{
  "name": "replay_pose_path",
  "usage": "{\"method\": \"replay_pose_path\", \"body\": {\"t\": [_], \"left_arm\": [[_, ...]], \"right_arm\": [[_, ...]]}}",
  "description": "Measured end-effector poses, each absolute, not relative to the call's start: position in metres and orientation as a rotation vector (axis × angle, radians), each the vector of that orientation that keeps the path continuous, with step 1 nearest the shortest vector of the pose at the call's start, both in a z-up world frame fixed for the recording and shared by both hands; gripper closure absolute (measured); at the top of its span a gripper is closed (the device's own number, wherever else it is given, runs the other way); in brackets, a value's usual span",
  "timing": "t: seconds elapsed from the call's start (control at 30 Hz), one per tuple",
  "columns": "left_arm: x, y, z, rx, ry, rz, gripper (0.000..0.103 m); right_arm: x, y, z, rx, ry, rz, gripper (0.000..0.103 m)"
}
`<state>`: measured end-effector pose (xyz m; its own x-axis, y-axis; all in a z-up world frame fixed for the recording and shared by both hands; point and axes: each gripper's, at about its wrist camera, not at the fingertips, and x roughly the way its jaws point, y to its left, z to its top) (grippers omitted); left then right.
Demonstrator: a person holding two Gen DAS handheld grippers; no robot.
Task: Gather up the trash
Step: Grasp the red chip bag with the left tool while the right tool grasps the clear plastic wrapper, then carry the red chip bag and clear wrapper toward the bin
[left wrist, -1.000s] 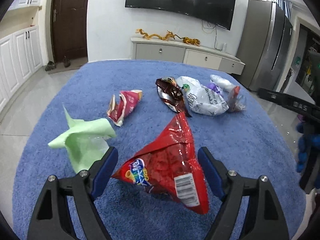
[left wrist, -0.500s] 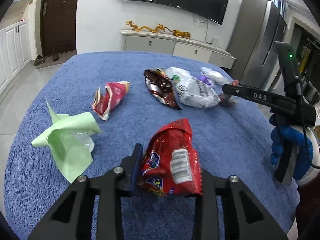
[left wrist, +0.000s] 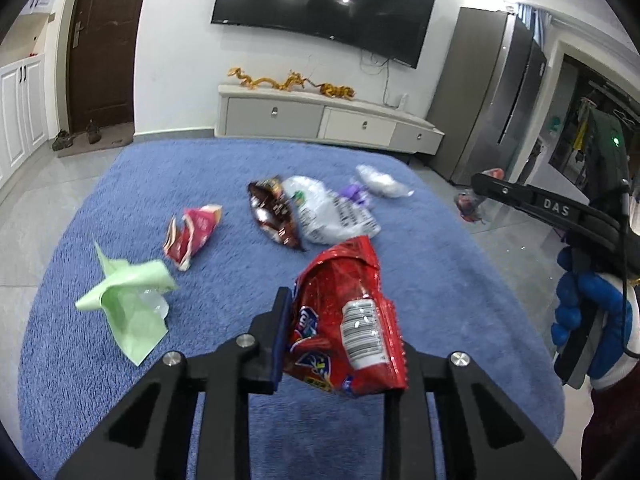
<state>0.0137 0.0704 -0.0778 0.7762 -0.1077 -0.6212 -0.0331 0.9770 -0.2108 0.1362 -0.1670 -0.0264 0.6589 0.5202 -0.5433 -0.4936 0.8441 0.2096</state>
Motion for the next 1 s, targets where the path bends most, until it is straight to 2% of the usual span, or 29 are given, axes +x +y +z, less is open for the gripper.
{"method": "replay_pose_path", "body": {"t": [0.47, 1.0], "left_arm": [[0.048, -0.036, -0.03, -0.149, 0.661, -0.269, 0.08], [0.179, -0.255, -0.023, -0.112, 0.766, -0.58, 0.08]], "right_arm": [[0.099, -0.284, 0.013, 0.126, 0.545, 0.363, 0.093], [0.097, -0.425, 0.017, 0.088, 0.634, 0.086, 0.093]]}}
